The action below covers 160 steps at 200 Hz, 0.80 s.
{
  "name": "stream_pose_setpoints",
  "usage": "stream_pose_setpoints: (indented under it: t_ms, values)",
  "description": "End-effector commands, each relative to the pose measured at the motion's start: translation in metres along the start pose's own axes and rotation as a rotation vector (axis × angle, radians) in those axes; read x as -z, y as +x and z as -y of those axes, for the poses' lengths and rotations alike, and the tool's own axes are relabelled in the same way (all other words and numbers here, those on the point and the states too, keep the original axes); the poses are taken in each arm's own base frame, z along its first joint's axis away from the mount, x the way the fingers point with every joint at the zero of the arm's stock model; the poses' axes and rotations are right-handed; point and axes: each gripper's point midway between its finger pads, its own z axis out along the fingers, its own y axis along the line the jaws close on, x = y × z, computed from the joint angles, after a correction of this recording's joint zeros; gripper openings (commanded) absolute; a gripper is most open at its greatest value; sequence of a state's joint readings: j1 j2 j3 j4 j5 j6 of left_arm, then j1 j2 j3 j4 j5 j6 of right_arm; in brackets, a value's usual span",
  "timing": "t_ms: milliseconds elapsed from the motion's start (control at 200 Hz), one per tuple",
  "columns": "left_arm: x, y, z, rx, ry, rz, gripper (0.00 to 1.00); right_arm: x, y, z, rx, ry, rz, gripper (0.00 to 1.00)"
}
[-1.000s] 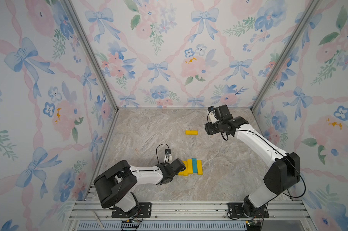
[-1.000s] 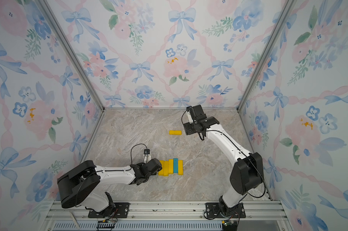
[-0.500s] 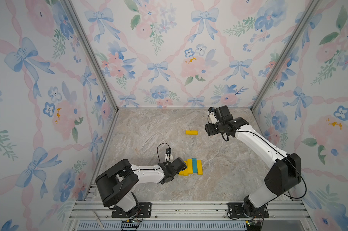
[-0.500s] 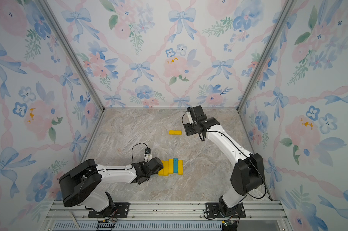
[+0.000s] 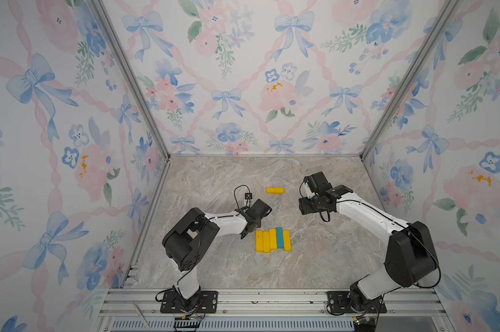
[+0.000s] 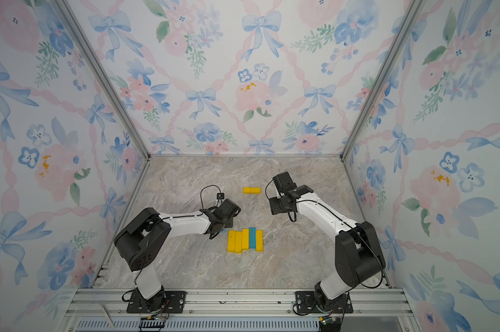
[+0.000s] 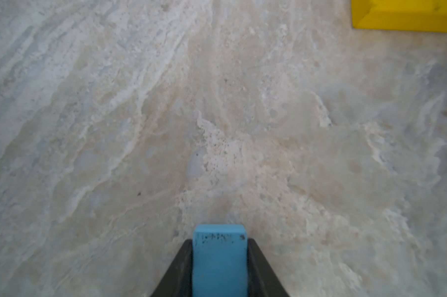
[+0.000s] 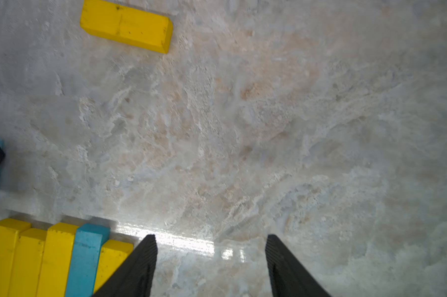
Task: Assemble the number 8 with building blocks
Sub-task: Pick up the building block from the center of the board, then place the building block at the center of the board.
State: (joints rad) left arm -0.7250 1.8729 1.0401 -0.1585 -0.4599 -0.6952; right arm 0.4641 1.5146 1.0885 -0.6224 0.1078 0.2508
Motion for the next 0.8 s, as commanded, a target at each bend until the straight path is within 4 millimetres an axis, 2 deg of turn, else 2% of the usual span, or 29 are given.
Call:
stream_pose_setpoints:
  t_ms: [0,130,295,435,650,795]
  values:
    - [-0.022,0.000,0.009,-0.090,0.000,-0.055,0.37,0.015,0.015,-0.018,-0.074,-0.026,0.041,0.68]
    - [-0.038,-0.015,0.033,-0.098,0.034,-0.052,0.37,0.019,0.044,-0.045,-0.067,-0.038,0.021,0.68]
    - [-0.053,-0.022,0.047,-0.101,0.060,-0.061,0.37,0.012,0.073,-0.073,-0.075,-0.073,-0.016,0.67]
    - [-0.057,-0.027,0.046,-0.101,0.057,-0.056,0.37,-0.002,0.092,-0.084,-0.102,-0.071,-0.056,0.67]
    - [-0.057,-0.038,0.039,-0.099,0.050,-0.042,0.37,-0.023,0.104,-0.106,-0.081,-0.081,-0.092,0.67]
    - [-0.056,-0.040,0.036,-0.097,0.049,-0.040,0.37,-0.039,0.113,-0.103,-0.070,-0.030,-0.126,0.65]
